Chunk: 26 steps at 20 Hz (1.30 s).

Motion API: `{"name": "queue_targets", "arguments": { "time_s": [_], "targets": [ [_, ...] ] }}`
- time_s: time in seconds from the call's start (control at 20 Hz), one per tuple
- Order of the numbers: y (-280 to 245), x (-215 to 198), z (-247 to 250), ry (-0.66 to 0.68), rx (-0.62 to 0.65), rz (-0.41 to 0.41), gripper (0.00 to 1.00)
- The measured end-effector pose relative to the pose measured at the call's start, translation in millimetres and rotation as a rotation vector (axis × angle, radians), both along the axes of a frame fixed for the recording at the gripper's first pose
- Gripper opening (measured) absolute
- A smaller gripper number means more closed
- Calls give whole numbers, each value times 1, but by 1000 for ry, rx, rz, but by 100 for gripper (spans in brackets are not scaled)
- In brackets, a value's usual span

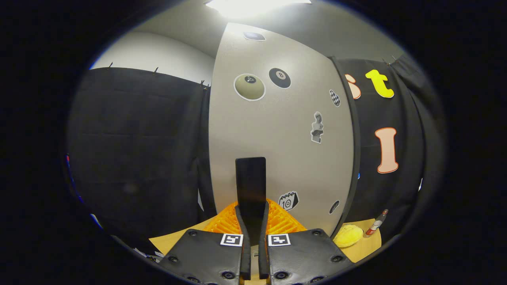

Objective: Open the shoe cabinet door, grab the shoes and put them into the shoe cabinet, then close the shoe cabinet door.

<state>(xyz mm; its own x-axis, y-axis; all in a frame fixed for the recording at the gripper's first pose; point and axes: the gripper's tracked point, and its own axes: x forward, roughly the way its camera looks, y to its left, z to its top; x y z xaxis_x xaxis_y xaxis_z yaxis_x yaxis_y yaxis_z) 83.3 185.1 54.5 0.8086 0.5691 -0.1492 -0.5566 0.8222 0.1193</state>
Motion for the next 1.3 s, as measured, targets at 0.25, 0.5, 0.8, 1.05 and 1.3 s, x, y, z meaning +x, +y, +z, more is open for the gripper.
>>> {"name": "queue_targets", "arguments": {
  "time_s": [0.25, 0.5, 0.8, 1.05, 1.3],
  "targets": [
    [-33, -16, 2, -2, -6, -18, 9],
    [-92, -24, 1, -15, -16, -74, 9],
    [-150, -21, 1, -25, -40, -194, 8],
    [-210, -4, -2, -23, -43, -339, 7],
    [-211, -4, -4, -2, 37, -324, 7]
  ]
}}
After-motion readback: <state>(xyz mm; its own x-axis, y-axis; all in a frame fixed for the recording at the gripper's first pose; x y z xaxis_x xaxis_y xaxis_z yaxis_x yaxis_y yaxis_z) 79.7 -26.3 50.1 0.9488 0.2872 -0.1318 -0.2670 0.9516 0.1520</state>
